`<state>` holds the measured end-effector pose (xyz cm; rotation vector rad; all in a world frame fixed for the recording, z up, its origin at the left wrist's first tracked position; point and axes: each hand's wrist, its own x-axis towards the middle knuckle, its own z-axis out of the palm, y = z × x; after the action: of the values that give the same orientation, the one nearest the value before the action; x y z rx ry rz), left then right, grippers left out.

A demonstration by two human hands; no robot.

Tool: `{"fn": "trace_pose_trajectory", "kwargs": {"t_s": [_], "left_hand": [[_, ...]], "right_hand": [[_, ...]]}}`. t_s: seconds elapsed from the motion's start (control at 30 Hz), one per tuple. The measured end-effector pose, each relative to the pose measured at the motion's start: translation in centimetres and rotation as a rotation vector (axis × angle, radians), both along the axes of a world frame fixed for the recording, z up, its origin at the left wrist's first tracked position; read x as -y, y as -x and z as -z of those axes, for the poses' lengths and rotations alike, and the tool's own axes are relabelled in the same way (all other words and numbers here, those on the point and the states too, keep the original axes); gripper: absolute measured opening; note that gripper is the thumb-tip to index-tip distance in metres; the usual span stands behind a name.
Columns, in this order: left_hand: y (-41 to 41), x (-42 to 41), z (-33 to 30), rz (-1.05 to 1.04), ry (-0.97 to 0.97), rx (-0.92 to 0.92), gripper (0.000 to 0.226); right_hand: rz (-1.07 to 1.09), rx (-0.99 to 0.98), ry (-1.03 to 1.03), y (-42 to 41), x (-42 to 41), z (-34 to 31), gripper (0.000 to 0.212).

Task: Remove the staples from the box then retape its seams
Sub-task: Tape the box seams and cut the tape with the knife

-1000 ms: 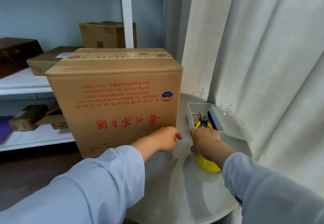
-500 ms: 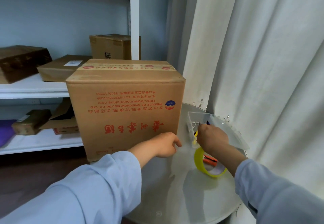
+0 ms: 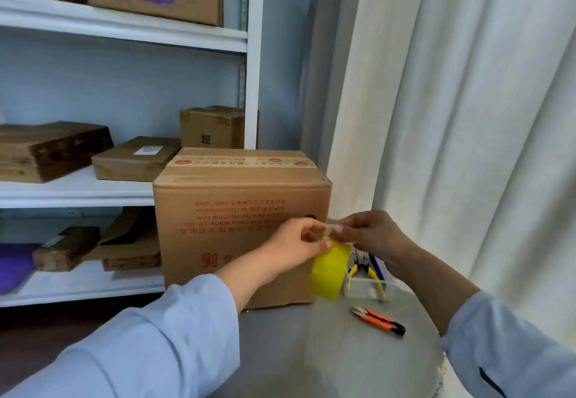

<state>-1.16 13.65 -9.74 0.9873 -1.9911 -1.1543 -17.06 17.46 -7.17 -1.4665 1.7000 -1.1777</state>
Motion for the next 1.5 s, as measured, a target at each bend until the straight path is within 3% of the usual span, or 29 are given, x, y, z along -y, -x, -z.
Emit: {"fn": "trace_pose_trajectory", "kwargs": {"t_s": [0.27,0.5,0.63,0.7,0.87,0.93,1.07,1.17,1.37,1.5], "left_hand": [[0.2,-0.6,-0.8,-0.050,-0.334,-0.133,0.037],[0.1,-0.6,-1.0,-0.126,-0.513,-0.329,0.017],[-0.3,-0.6,-1.3,-0.181,-0.502,-0.333,0.013],[-0.7,-0.5,-1.4,-0.196,-0.462,-0.323,0.012],[-1.4,-0.6,-2.1,-0.220,-0.419,-0.268,0.012],[-1.9,-0.8,-2.1,-0.203,-0.383,-0.223,0.005],[-2.6,-1.0,-1.1,-0.240,-0.340,-0.186,0.016],[-2.5,-0.6,-0.9,-0.271,-0.343,-0.241,0.013],[-1.5,-0.6,-1.2,-0.292,-0.282,-0.236,0.024],[-1.4,-0.6,-1.5,-0.303,-0.270,-0.239,0.024]], "right_hand": [[0.012,0.080,-0.008,-1.6,0.1,-0.1,0.031],[-0.104,0.087,0.167,-2.7,-0.4,-0.3,0.028],[-0.138,0.029,0.271,-3.1,-0.1,0.0,0.007],[-0.079,-0.056,0.327,-3.3,0.2,0.3,0.000],[0.097,-0.489,0.484,-4.1,0.5,0.5,0.008],[0.144,-0.389,0.493,-3.6,0.7,-0.1,0.001],[0.182,-0.005,0.438,-1.7,1.0,-2.1,0.015],[0.085,0.044,0.294,-1.3,0.7,-2.5,0.016],[-0.326,0.045,0.046,-2.6,0.0,-1.1,0.027],[-0.305,0.086,0.051,-3.1,0.5,-0.6,0.018]]}}
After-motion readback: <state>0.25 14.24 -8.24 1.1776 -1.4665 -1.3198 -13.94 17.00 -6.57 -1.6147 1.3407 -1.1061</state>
